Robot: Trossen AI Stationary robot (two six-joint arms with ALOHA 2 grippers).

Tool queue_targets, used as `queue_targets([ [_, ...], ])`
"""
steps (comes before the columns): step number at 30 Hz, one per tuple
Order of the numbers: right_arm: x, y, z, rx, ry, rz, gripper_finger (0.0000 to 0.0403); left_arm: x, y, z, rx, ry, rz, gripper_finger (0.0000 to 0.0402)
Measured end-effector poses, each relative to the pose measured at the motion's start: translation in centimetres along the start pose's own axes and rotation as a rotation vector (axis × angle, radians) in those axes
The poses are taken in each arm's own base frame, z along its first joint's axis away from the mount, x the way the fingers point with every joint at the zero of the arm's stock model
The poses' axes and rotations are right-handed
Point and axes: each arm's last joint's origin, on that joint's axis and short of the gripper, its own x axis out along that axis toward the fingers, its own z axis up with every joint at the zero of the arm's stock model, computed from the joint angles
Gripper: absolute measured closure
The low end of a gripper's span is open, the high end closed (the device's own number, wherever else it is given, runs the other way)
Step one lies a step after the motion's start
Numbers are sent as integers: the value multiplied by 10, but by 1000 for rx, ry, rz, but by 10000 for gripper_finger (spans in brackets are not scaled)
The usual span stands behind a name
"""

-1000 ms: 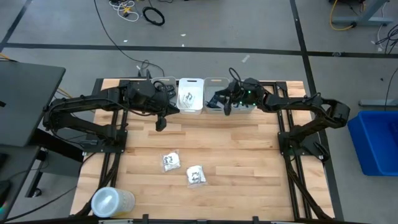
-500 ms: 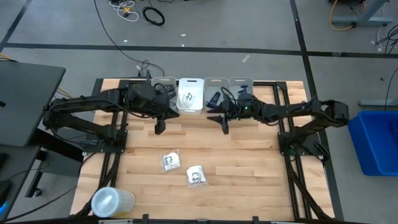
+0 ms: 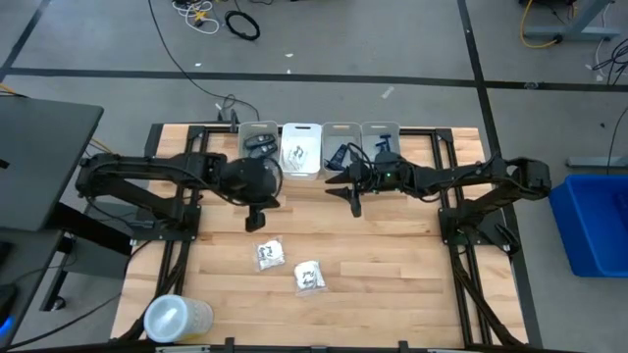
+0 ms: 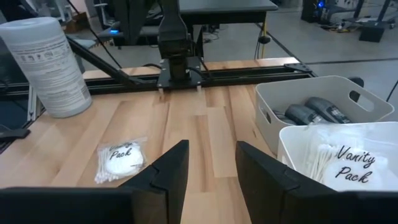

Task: Pick & Place Travel size toiletries
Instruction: Put the white cotton pack into the white bin

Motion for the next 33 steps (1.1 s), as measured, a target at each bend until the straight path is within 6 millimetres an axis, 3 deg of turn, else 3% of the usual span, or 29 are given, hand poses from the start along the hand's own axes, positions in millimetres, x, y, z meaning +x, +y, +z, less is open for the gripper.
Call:
queue_targets([
  [8, 0, 2, 0, 7, -1, 6, 268, 23, -15, -11, 47, 123, -12, 400],
  [20, 0, 2, 0, 10, -1, 6, 268, 60, -20, -67, 16, 281, -79, 399],
  [26, 0, 2, 0, 10, -1, 6, 269, 67, -21, -82, 23, 313, -91, 399],
  [33, 0, 2, 0, 10, -1, 6, 270, 67, -23, -84, 59, 315, -81, 398],
])
